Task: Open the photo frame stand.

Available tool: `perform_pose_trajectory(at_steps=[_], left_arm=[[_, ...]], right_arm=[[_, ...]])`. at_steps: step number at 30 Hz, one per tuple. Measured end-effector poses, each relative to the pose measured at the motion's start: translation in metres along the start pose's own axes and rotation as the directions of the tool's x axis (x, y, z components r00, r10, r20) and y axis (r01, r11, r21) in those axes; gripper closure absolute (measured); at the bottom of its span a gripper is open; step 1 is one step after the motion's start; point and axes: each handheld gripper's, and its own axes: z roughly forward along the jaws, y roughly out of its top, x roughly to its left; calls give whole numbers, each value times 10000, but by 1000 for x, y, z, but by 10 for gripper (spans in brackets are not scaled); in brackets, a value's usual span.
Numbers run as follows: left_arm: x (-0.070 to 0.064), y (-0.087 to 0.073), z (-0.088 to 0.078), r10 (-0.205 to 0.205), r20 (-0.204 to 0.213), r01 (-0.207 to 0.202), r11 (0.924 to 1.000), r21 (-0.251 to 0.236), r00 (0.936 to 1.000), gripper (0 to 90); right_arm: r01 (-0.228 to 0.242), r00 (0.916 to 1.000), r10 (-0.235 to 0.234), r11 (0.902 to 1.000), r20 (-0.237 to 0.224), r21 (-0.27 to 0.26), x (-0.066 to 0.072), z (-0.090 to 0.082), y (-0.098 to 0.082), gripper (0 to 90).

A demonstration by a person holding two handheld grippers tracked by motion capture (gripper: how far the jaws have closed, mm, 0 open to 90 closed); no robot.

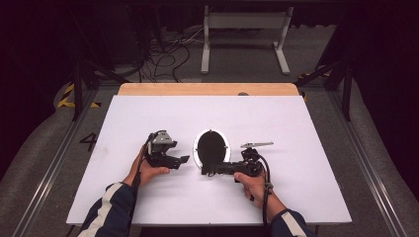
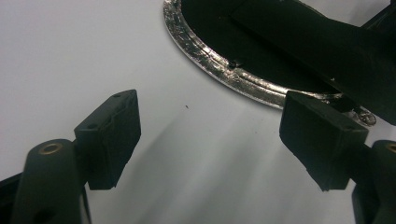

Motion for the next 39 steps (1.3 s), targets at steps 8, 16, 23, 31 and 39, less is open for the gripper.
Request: perform_pose_trajectory(at_steps=[8, 16, 23, 31, 39], left_arm=[[-6, 5, 12, 95, 177, -104, 9985, 532, 9998, 287], [-8, 5, 14, 192, 283, -210, 9978, 622, 9994, 303], [-6, 4, 14, 32, 337, -50, 9985, 537, 9994, 296], [-3, 7, 18, -192, 474, 173, 9991, 396, 9987, 266], [7, 12, 24, -619, 1076, 605, 9980, 157, 9923, 217]], right_arm=[[-180, 9998, 180, 9998, -43, 130, 1, 0, 3, 615], [-505, 9982, 509, 9986, -324, 127, 5, 6, 8, 571], [-975, 9928, 967, 9952, -710, -80, 1, 12, 10, 570], [-809, 9933, 792, 9966, -841, -171, 1, 12, 9, 610], [-266, 9949, 250, 9995, -980, -150, 1, 12, 10, 628]])
